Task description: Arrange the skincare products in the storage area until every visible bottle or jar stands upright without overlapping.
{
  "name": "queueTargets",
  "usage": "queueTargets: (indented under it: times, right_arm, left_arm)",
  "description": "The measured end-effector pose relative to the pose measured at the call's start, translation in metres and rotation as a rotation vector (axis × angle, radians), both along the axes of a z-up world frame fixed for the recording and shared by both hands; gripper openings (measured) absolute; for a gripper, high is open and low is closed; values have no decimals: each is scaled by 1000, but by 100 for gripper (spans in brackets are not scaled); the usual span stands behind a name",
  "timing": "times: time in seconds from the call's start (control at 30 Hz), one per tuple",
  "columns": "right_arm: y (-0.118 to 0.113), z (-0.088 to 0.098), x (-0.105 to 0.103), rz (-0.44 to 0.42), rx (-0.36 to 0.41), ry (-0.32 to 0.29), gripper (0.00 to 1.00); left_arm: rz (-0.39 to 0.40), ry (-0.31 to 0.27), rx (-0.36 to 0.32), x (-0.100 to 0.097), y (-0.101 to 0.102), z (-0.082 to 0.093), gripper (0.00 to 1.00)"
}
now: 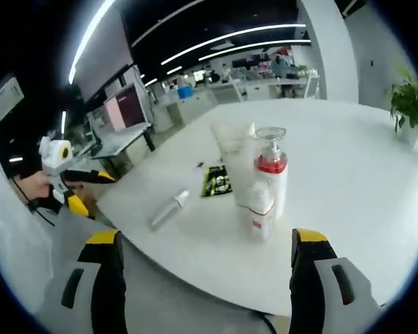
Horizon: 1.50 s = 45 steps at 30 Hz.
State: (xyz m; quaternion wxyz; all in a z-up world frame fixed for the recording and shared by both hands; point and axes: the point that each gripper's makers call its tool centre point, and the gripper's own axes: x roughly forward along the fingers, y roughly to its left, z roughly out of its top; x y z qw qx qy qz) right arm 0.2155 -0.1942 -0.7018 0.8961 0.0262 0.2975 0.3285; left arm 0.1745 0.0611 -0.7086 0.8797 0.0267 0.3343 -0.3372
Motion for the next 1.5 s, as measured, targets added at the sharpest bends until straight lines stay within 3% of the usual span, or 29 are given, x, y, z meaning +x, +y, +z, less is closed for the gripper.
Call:
queueTargets:
  times: [0.17,0.3,0.43,0.53,0.6,0.7,0.8,0.93,1.1,1.5]
  right_arm:
    - [1,1,-8,-12,-3,1,99]
    - [-1,0,-13,-24,4,12,99]
    - [-3,0,-17,-17,-4,22,99]
    - [-8,-2,-17,-14,-2,28,99]
    - [-9,-3,-17,-7,4,36,99]
    - [-6,-5,-18,20,8,45,99]
    - [-3,-11,-19,42,5,49,99]
    - [3,-9,-19,57,21,46,99]
    - [6,-9,-20,87,17,44,99]
    - [10,-6,-26,107,30,52,99]
  left_arm:
    - [17,22,14,-9,10,-7,90]
    - [12,14,8,-13,12,-4,99]
    - [28,11,13,-15,13,0,99]
    - [66,-27,2,-10,17,6,99]
    - [112,-96,-25,-1,20,14,99]
    - [185,-110,-69,2,22,21,97]
    - [207,-107,-45,-1,21,22,94]
    - [202,-96,-41,-4,16,20,99]
    - [183,-48,-26,-3,9,11,99]
    - [136,-28,-3,3,-21,4,99]
